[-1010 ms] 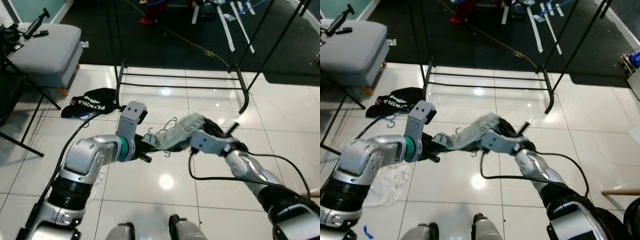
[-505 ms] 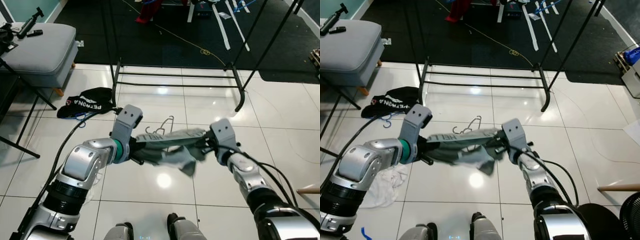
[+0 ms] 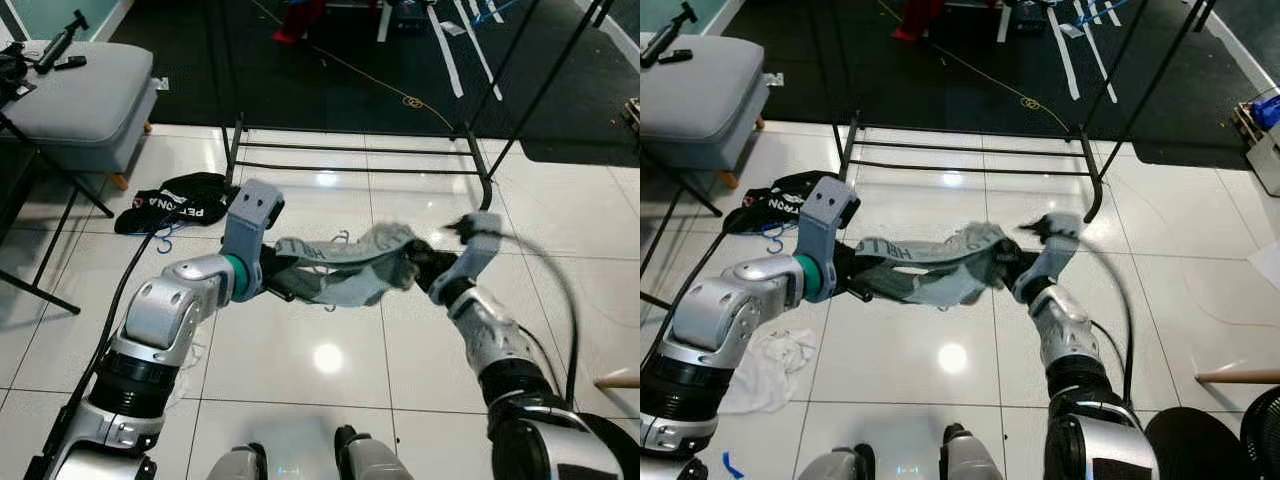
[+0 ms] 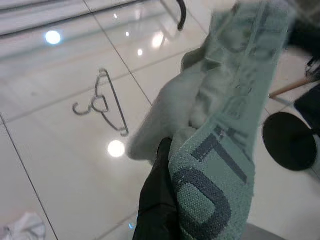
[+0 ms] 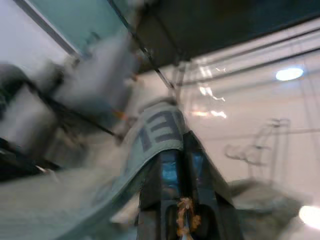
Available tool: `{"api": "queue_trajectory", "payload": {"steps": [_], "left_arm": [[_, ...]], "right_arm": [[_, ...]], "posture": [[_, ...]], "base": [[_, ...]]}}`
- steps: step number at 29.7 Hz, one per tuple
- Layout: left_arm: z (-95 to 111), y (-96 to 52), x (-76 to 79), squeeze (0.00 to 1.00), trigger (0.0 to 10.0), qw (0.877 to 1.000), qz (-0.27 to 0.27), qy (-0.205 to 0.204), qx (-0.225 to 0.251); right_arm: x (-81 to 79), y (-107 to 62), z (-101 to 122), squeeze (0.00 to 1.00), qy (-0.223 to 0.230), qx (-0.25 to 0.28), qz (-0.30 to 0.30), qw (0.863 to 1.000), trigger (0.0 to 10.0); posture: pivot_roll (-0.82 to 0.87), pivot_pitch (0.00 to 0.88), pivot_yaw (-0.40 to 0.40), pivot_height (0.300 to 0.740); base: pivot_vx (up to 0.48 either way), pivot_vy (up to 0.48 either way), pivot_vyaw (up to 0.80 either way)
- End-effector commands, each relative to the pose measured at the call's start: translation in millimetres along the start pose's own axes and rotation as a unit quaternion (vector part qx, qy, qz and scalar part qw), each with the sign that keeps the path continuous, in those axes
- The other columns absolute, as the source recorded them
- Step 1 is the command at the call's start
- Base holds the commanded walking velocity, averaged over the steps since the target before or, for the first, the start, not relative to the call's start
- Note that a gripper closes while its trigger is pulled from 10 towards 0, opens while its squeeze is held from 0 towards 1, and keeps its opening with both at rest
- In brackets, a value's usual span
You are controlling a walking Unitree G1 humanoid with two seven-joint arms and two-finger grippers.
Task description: Hang hanger
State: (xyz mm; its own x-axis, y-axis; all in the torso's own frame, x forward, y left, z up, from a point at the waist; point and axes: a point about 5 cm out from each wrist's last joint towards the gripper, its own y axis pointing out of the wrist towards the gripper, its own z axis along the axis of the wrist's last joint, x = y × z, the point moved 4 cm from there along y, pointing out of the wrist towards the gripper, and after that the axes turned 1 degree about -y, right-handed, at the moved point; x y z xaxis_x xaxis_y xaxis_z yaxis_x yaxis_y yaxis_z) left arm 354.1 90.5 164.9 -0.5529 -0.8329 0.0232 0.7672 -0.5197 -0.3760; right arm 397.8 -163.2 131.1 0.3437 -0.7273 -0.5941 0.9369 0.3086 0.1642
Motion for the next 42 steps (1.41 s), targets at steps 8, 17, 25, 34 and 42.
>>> {"api": "queue_trajectory", "payload": {"steps": [8,17,25,34,42], "left_arm": [[0.0,-1.7,-16.1,0.00,0.0,0.999,0.042,0.022,0.010],[-36.9,-9.2,-31.7,0.00,0.0,0.973,0.053,0.212,-0.068],[-0.9,-22.5,-29.4,0.00,0.0,0.999,-0.041,-0.004,0.015],[-110.4,-31.8,-36.5,0.00,0.0,0.963,-0.053,0.158,-0.211],[-103.9,-27.8,-44.7,0.00,0.0,0.966,-0.012,0.182,-0.184]], "right_arm": [[-12.0,1.5,-12.5,0.00,-0.136,-0.117,0.079,0.981,0.0],[-6.7,-21.7,-35.6,0.00,-0.304,-0.244,0.140,0.910,0.0],[-88.9,-1.5,50.4,0.00,-0.039,-0.036,0.280,0.959,0.0],[-10.7,-31.6,-46.7,0.00,-0.192,-0.294,0.137,0.926,0.0],[-16.7,-47.9,-51.1,0.00,-0.186,-0.317,0.157,0.917,0.0]], "posture": [[-0.01,0.134,0.031,0.740],[0.00,0.121,0.035,0.740],[-0.01,0.114,0.035,0.740],[0.00,0.123,0.028,0.740],[0.00,0.130,0.033,0.740]], "base": [[0.000,0.000,0.00],[0.000,0.000,0.00],[0.000,0.000,0.00],[0.000,0.000,0.00],[0.000,0.000,0.00]]}}
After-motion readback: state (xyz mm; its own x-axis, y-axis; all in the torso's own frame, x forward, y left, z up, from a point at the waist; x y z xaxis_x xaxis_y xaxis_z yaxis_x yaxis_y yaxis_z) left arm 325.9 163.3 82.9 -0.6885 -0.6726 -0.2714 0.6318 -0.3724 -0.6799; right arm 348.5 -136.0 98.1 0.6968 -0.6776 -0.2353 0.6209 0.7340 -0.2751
